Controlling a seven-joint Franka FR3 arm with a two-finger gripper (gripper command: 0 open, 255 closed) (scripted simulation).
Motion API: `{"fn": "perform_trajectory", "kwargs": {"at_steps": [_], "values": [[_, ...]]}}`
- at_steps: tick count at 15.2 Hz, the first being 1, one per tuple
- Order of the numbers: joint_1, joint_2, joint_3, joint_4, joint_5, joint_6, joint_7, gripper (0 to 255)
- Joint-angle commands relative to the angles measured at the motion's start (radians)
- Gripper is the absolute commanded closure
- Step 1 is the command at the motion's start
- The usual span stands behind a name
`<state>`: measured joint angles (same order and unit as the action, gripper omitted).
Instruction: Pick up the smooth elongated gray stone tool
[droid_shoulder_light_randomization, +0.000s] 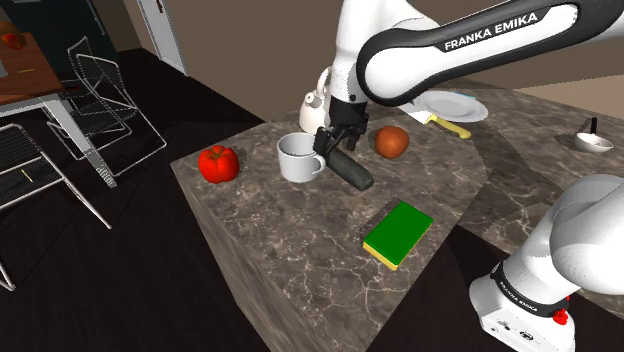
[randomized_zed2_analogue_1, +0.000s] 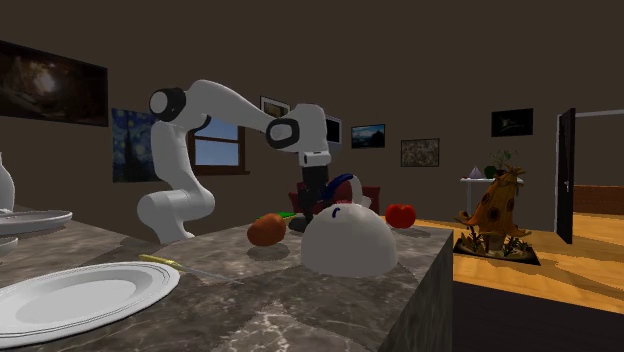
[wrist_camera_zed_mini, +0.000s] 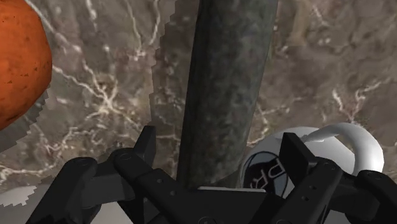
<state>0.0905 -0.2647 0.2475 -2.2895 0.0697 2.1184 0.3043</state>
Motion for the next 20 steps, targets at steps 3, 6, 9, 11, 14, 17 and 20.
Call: {"fn": "perform_trajectory", "kwargs": {"at_steps": [3, 6, 9, 11, 14, 17, 20], "values": [[0.001, 0.014, 0.004, -0.022, -0.001, 0.009, 0.004, 255], [0.001, 0.044, 0.010, 0.005, -0.007, 0.012, 0.013, 255], [-0.003, 0.069, 0.009, 0.038, -0.014, 0.004, 0.014, 255], [-0.002, 0.016, 0.003, -0.007, -0.002, -0.004, 0.001, 255], [-0.003, 0.003, 0.001, 0.022, 0.000, -0.045, 0.000, 255], [-0.003, -0.007, -0.001, 0.053, 0.001, -0.087, -0.002, 255], [-0.004, -0.016, -0.004, 0.086, 0.001, -0.128, -0.003, 255]]}}
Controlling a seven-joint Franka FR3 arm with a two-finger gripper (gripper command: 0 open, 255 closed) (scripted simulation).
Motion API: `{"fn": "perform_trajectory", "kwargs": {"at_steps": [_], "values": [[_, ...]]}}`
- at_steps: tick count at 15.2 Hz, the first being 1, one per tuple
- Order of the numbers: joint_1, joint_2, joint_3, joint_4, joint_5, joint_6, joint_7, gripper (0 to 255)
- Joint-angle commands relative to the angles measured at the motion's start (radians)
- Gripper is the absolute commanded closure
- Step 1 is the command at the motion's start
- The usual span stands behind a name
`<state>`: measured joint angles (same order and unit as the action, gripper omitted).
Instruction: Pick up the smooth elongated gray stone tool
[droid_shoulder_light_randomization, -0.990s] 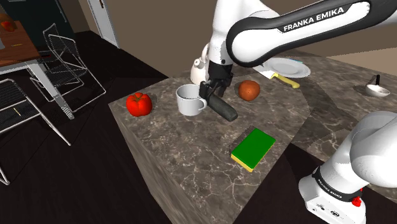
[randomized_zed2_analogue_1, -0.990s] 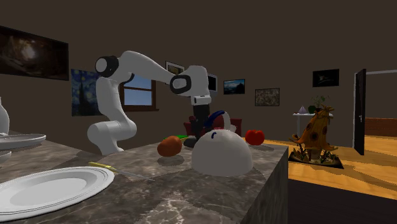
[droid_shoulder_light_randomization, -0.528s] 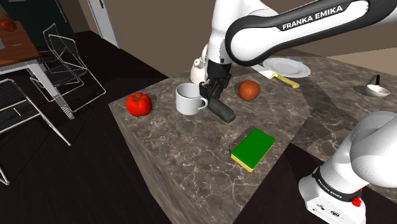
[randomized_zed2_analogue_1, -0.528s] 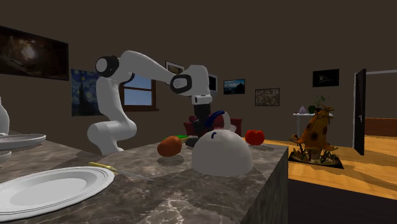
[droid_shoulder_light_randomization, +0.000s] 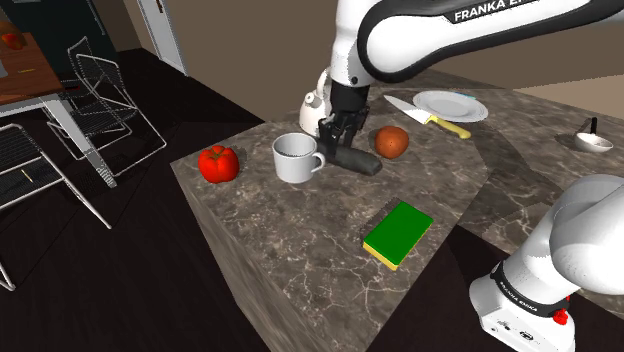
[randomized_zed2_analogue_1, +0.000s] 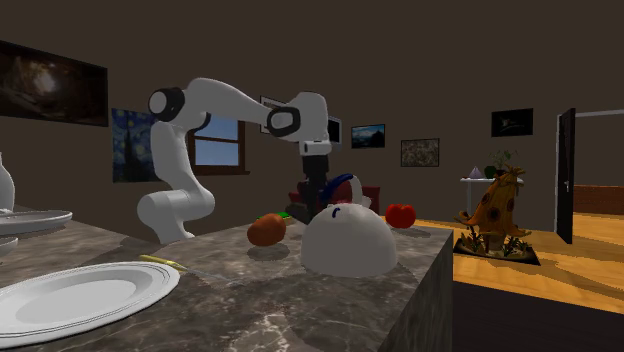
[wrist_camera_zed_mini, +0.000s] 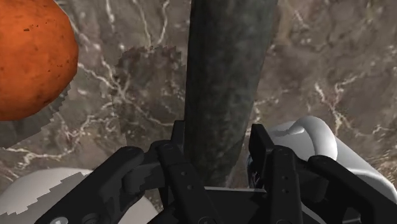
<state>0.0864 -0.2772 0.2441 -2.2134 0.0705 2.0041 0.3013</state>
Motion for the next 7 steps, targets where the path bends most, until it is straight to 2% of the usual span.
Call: {"fn": "perform_trajectory", "kwargs": {"at_steps": [1, 7], "values": [[0.000, -0.006, -0.001, 0.021, 0.000, -0.027, 0.000, 255], [-0.001, -0.013, -0.004, 0.070, 0.000, -0.084, 0.000, 255]]}}
